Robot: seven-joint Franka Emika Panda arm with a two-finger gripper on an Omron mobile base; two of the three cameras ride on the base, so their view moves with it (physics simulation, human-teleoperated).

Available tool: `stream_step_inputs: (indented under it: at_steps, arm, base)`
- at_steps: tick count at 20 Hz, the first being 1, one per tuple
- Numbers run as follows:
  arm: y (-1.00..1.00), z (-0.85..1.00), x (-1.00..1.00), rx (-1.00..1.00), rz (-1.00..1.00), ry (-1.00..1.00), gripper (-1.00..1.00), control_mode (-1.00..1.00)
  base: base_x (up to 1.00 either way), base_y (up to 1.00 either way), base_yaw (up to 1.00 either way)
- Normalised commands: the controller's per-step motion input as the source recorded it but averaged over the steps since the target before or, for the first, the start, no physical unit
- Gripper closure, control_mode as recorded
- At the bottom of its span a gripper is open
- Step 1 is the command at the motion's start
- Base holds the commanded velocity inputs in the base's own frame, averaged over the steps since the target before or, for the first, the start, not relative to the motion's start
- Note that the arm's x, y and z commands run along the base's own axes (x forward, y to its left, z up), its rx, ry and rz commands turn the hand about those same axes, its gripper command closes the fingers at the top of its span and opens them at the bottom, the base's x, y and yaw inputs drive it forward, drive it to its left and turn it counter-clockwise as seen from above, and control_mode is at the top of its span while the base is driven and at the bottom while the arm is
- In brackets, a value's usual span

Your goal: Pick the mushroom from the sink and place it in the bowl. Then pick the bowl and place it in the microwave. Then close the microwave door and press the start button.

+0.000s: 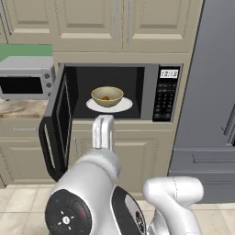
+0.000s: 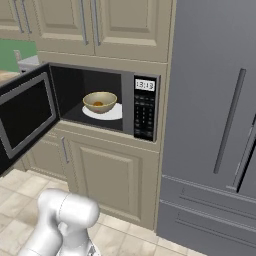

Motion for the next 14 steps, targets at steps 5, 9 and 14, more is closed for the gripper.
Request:
stream_step_inputs:
  at_steps: [5,9,14]
  arm:
    - [0.92,-0.02,0.06,-0.07,-0.20,-0.07,-1.00,-1.00]
    - [0.98,-0.19,0.23,-0.08,-0.15,-0.05,-1.00,-1.00]
    - [0.79,-0.37,0.41,-0.06,-0.10,-0.04,-1.00,-1.00]
  base:
    - [0.00,0.00,0.00]
    - [0.00,0.00,0.00]
    - [0.00,0.00,0.00]
